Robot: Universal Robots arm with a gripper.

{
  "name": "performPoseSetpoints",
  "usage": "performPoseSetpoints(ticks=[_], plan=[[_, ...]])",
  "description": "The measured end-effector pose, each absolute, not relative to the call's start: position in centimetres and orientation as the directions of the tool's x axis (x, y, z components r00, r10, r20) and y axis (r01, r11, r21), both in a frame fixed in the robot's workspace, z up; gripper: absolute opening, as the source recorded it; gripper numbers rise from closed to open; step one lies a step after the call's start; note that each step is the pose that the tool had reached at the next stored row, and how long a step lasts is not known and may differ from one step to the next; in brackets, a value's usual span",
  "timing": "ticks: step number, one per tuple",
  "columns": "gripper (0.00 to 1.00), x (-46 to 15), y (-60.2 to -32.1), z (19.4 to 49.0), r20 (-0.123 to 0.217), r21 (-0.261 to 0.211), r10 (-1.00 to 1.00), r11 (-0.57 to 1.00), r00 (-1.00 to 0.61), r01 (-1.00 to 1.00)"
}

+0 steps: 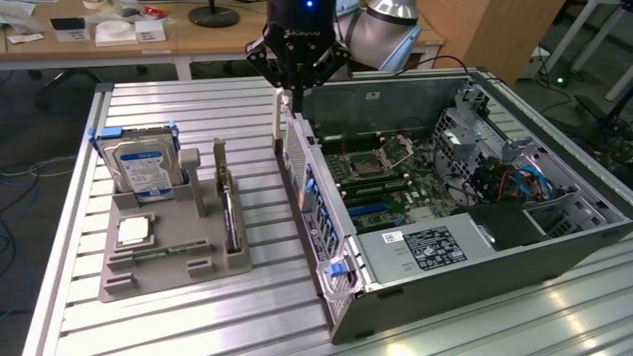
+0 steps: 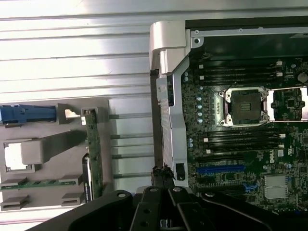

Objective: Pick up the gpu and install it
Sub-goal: 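Reach for the gpu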

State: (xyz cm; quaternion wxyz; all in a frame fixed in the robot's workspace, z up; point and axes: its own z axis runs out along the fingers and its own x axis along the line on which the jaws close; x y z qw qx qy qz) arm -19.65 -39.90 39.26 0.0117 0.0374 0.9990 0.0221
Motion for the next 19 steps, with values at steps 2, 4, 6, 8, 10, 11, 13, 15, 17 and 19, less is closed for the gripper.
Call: performPoseSetpoints(ticks=[2, 4, 6, 8, 10, 11, 13, 15, 17, 19], plan=[[0.11, -19.8, -39.9, 39.2, -0.022, 0.045, 0.075, 0.996, -0.997, 0.074], [0.11, -20.0, -39.9, 39.3, -0.021, 0.045, 0.075, 0.996, -0.997, 0.074], [0.11, -20.2, -40.1, 39.2, -0.021, 0.045, 0.075, 0.996, -0.997, 0.074], [0.11, -20.3, -40.1, 39.2, -0.019, 0.045, 0.075, 0.996, -0.997, 0.074], [0.11, -20.9, -40.1, 39.2, -0.019, 0.045, 0.075, 0.996, -0.997, 0.075], [0.11, -21.1, -40.1, 39.2, -0.018, 0.045, 0.076, 0.996, -0.997, 0.075], [0.11, -21.6, -40.1, 39.2, -0.018, 0.045, 0.077, 0.996, -0.997, 0.076], [0.11, -22.0, -40.1, 39.2, -0.017, 0.045, 0.078, 0.996, -0.997, 0.077], [0.11, -22.4, -40.1, 39.2, -0.016, 0.045, 0.079, 0.996, -0.997, 0.078], [0.11, -23.0, -40.1, 39.2, -0.016, 0.045, 0.079, 0.996, -0.997, 0.079]])
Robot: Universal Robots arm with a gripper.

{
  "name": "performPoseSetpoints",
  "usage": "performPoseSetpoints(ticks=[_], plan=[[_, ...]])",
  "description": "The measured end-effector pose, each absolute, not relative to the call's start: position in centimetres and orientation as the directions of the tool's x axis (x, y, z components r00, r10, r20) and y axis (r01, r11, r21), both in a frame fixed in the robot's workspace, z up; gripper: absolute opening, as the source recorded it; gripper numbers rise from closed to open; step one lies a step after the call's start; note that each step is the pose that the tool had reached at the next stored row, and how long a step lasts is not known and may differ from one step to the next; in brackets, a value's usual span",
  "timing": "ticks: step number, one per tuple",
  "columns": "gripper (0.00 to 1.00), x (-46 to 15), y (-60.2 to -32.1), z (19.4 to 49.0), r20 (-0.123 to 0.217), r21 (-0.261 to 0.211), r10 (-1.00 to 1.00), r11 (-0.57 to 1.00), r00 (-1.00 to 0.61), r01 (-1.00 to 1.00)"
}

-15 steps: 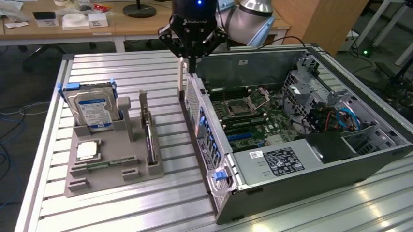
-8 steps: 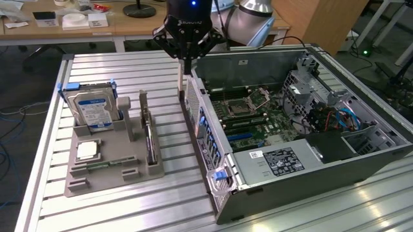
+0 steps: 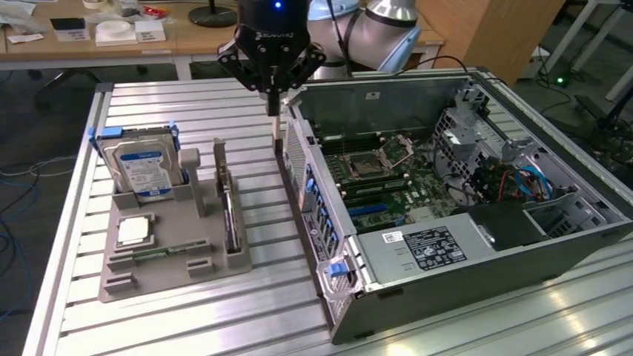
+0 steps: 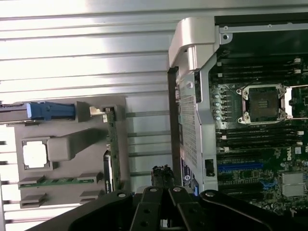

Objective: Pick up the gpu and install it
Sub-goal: 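Reach for the gpu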

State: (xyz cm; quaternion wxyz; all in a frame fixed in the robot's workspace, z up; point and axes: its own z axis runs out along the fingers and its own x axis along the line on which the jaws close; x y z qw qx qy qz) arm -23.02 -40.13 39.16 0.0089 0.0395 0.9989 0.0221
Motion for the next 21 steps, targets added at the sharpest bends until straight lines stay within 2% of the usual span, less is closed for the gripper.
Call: performPoseSetpoints(ticks=[21], plan=[[0.11, -30.1, -40.1, 38.8, -0.014, 0.045, 0.080, 0.996, -0.997, 0.080]])
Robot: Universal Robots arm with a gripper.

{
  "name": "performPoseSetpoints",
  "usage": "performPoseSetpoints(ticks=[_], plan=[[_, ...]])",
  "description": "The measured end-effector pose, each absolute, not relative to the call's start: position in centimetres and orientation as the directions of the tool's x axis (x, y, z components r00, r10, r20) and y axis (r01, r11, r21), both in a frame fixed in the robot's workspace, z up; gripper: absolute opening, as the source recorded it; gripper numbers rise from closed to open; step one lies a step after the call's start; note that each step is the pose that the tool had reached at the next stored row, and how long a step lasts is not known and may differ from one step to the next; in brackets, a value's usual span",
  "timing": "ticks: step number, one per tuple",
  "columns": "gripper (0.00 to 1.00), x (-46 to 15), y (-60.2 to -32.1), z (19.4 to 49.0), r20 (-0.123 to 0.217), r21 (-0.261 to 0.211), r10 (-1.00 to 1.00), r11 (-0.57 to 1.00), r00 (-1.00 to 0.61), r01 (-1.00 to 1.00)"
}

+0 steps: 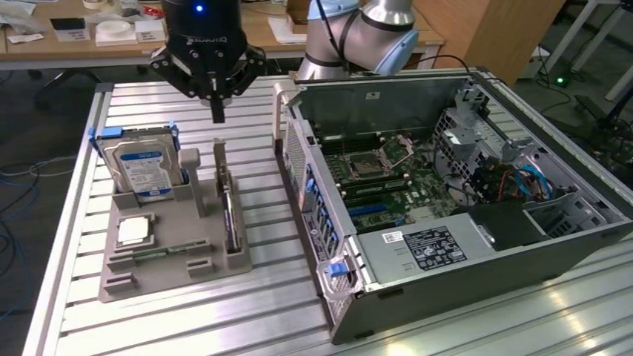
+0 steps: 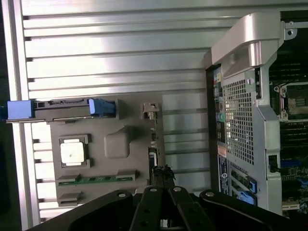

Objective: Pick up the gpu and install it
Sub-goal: 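Reach for the gpu, then pick up the gpu and move the gpu toward the slot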

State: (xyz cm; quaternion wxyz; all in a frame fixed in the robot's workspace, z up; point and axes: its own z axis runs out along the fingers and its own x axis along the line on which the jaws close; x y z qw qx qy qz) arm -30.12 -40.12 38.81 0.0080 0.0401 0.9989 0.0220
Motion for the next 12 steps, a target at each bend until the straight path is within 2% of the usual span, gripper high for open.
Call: performPoseSetpoints(ticks=[12], plan=[[0.11, -31.8, -40.2, 38.7, -0.013, 0.044, 0.081, 0.996, -0.997, 0.080]])
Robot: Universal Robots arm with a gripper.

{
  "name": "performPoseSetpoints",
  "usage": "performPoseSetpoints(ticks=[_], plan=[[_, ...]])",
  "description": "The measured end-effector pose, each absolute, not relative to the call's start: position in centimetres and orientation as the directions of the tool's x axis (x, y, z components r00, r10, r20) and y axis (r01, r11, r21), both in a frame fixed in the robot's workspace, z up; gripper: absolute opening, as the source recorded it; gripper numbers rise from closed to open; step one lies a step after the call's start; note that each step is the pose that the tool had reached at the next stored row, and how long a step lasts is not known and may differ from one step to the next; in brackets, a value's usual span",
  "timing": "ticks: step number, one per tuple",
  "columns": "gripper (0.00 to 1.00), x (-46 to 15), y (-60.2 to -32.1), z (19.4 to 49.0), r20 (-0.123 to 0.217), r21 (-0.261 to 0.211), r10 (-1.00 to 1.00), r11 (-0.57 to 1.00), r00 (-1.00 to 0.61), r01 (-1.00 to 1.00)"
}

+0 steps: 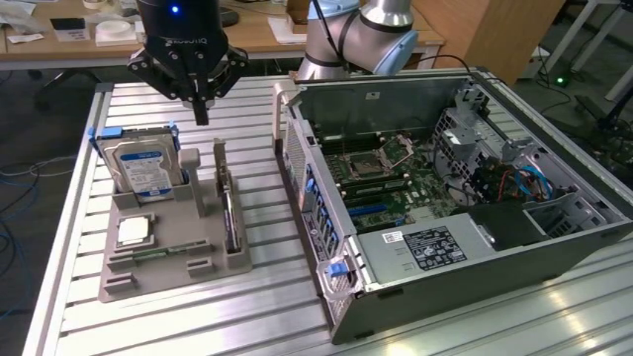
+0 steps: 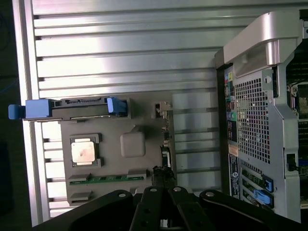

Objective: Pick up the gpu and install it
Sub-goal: 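Pick up the gpu and move the gpu toward the slot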

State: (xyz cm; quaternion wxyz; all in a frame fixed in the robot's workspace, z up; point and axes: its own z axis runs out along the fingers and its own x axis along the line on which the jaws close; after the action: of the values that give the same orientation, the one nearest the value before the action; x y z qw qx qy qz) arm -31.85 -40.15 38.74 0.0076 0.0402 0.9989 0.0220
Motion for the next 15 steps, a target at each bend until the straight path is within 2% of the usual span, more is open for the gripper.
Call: performPoseSetpoints(ticks=[10, 11, 12, 14, 15], plan=[[0.11, -31.85, -40.15, 38.74, -0.013, 0.045, 0.081, 0.996, -0.997, 0.080], [0.17, -31.85, -40.15, 38.74, -0.013, 0.045, 0.081, 0.996, -0.997, 0.080], [0.17, -31.92, -40.16, 38.74, -0.013, 0.044, 0.081, 0.996, -0.997, 0.080], [0.29, -31.92, -40.16, 38.74, -0.013, 0.044, 0.081, 0.996, -0.997, 0.080], [0.29, -31.92, -40.16, 38.74, -0.013, 0.044, 0.081, 0.996, -0.997, 0.080]])
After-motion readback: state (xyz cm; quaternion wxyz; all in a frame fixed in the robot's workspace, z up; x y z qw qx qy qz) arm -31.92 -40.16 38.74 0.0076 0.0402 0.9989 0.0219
